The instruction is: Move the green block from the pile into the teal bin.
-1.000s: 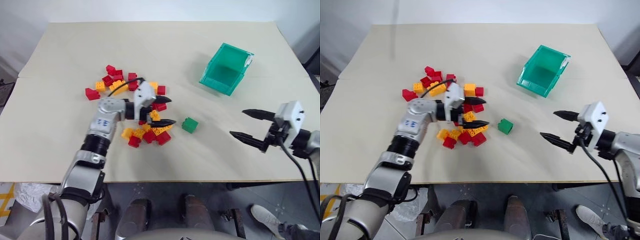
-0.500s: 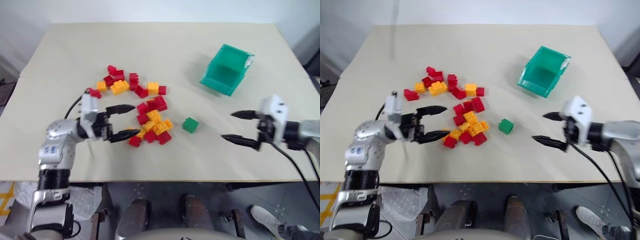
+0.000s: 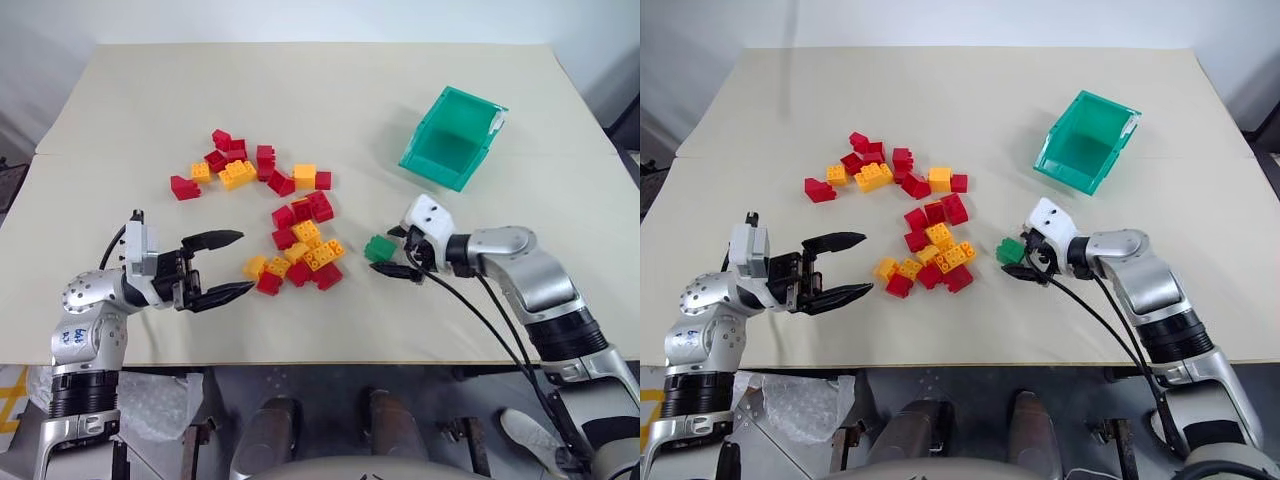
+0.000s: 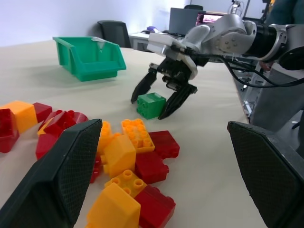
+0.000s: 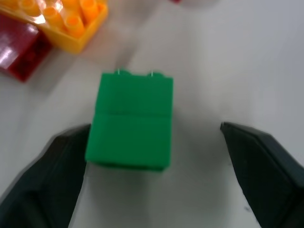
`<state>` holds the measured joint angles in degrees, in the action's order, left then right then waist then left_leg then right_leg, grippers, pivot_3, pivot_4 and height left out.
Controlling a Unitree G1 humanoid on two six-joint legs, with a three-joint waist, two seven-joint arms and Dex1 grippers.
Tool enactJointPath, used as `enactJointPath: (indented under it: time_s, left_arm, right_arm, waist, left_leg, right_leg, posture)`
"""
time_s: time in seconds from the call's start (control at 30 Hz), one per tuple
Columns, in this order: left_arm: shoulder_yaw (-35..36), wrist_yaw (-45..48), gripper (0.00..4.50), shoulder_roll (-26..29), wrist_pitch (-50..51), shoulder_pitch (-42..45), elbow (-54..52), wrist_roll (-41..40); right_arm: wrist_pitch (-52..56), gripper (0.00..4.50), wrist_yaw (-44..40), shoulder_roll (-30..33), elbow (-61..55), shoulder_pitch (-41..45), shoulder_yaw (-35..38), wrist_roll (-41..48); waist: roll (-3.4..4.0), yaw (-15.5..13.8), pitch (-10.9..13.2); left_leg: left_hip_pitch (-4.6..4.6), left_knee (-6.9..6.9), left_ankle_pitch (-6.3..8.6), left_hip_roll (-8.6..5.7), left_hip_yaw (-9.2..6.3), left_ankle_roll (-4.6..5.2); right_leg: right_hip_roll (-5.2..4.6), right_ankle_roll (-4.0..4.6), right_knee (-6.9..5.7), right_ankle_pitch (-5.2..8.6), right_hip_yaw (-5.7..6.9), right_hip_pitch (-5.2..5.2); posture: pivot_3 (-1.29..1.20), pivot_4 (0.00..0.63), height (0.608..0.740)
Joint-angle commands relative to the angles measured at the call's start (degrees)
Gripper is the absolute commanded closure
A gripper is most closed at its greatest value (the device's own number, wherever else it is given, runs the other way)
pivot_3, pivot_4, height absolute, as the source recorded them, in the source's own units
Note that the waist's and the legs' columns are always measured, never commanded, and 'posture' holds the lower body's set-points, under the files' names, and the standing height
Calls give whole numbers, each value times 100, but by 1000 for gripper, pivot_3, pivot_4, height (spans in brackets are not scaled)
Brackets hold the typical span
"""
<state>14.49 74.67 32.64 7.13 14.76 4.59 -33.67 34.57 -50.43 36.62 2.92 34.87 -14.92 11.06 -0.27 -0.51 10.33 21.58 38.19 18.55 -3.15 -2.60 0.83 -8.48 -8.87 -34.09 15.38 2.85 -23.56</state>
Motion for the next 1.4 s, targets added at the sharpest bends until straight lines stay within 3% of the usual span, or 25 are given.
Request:
enactJointPath:
  time_s: [0.03, 0.2, 0.23, 0.37, 0.53, 0.7, 0.93, 0.97, 1.2, 1.33, 1.4]
  left_arm:
    - [179, -113, 0, 107, -101, 23, -199, -116]
    - [152, -171, 0, 139, -122, 77, -120, -78]
    - [152, -215, 0, 137, -108, 96, -115, -74]
    - [98, -549, 0, 96, -109, 279, -11, 74]
    - [9, -1658, 0, -161, 345, 552, -39, 243]
    - [-469, -2880, 0, -766, 311, 1535, 291, 964]
    - [-868, -3042, 0, -1018, 22, 2546, 1232, 1440]
    - [-882, -3043, 0, -1031, -18, 2606, 1313, 1471]
    - [-928, -2994, 0, -779, 329, 2671, 1374, 1586]
    - [-612, -2784, 0, -649, 470, 2369, 981, 1144]
    - [-366, -2667, 0, -383, 715, 1906, 555, 932]
  right_arm:
    - [319, 1235, 73, -6, -354, 64, 102, -21]
    - [640, 2926, 257, -23, -685, 171, 472, 100]
    - [721, 3021, 350, -51, -745, 212, 613, 146]
    - [687, 3017, 875, -229, -658, 481, 1109, 134]
    - [298, 3017, 1726, -552, 226, 1147, 1552, -105]
    - [-1356, 3017, 2790, -942, 3158, 2563, 1473, -826]
    - [-2545, 3017, 3743, -1184, 5907, 3794, 1396, -1358]
    - [-2648, 2288, 3824, -1195, 6082, 3868, 1378, -1415]
    - [-2913, 47, 3380, -1266, 6146, 3977, 1510, -1297]
    - [-2832, 15, 2438, -1197, 5468, 3661, 1581, -1037]
    - [-2634, 15, 1510, -996, 4541, 3089, 1486, -825]
  waist:
    - [0, 23, 0]
    - [0, 58, 0]
    - [0, 58, 0]
    - [0, 58, 0]
    - [0, 63, 0]
    - [-4, 55, 2]
    - [-2, 221, 2]
    - [-3, 234, 2]
    - [-2, 397, 1]
    - [-1, 395, 2]
    - [-1, 372, 1]
  left_leg:
    - [0, 0, 0, 1, -1, 0]
    - [0, -2, 0, 1, 0, 0]
    - [0, -2, 0, 1, 0, 0]
    - [0, -2, 0, 1, 1, 0]
    - [-1, -1, 0, -3, 1, 0]
    - [0, 3, -3, -28, 6, 1]
    - [-1, -22, -10, -24, 4, -6]
    - [-1, -23, -10, -24, 4, -6]
    - [0, -28, -9, -17, 6, -6]
    - [0, -18, -9, -2, 6, -7]
    - [0, -15, -8, 2, 3, -8]
  right_leg:
    - [0, 0, -1, 0, 1, 0]
    - [1, 0, -3, 0, 1, -1]
    - [1, 0, -3, 0, 0, -2]
    - [1, 0, -5, 0, 0, -3]
    - [1, 0, -12, 0, -2, -5]
    - [1, -2, -18, -1, -2, -6]
    - [6, 0, -22, -2, 1, -19]
    - [6, 0, -22, -2, 1, -20]
    - [7, 0, -13, -2, 2, -24]
    - [7, 0, -19, -2, -1, -24]
    - [7, 0, -22, -2, -1, -23]
  posture:
    - [0, 150, 740]
    - [0, 150, 740]
    - [0, 150, 740]
    - [0, 150, 740]
    - [0, 150, 740]
    - [0, 150, 740]
    - [0, 150, 740]
    - [0, 150, 740]
    - [0, 150, 740]
    - [0, 150, 740]
    - [0, 150, 740]
